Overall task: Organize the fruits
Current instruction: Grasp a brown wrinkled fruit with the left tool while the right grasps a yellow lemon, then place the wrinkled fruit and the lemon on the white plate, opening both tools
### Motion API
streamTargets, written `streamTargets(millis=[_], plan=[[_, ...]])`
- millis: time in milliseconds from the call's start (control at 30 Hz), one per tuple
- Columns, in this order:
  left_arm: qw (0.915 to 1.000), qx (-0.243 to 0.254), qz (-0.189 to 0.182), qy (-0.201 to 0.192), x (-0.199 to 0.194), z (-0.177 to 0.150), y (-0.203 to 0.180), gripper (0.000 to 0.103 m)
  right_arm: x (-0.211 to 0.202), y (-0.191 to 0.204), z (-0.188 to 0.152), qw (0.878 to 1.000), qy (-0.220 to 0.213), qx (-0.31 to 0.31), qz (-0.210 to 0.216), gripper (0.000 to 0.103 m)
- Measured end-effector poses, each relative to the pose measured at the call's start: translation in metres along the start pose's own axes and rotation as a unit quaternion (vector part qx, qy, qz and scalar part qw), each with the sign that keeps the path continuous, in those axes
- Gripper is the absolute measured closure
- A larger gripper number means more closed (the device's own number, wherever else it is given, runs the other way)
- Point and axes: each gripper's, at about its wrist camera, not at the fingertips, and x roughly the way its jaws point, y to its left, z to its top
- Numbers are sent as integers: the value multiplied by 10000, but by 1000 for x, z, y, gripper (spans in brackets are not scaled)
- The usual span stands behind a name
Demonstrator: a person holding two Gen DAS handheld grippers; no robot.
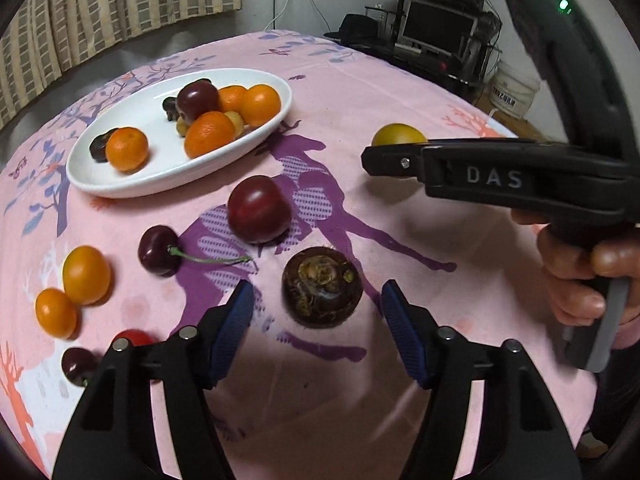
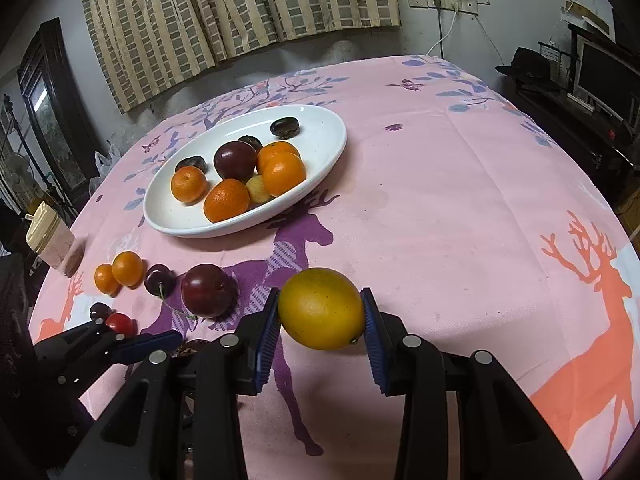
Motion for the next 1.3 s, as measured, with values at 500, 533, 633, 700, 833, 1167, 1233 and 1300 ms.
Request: streamTargets(millis=[500, 533, 633, 700, 833, 1167, 1233, 1300], plan=[[10000, 87, 34, -7, 3, -1, -6, 62, 0, 7, -2, 9997, -113, -179, 88, 63], [10000, 12, -3, -48, -1, -1, -3, 62, -2, 8, -2, 9995, -161, -192, 176, 63], [9994, -200, -53, -294, -20, 2, 9, 62, -4, 15, 10, 9986, -315, -192, 382, 63], [9980, -392, -66, -490, -36, 10, 24, 62, -6, 23, 26, 9976, -487, -215, 439, 64], [9939, -712, 287, -787, -51, 44, 66, 62, 8, 36, 72, 9951, -866, -133, 452, 64], [9865, -1279, 866, -545, -3, 132, 158, 62, 86, 46, 137, 9971, -633, -149, 398, 63], [9861, -1286, 938, -476, 8, 137, 166, 62, 90, 47, 137, 9970, -631, -178, 406, 60], [9857, -1333, 955, -387, 18, 139, 173, 61, 89, 47, 136, 9970, -616, -166, 427, 53]])
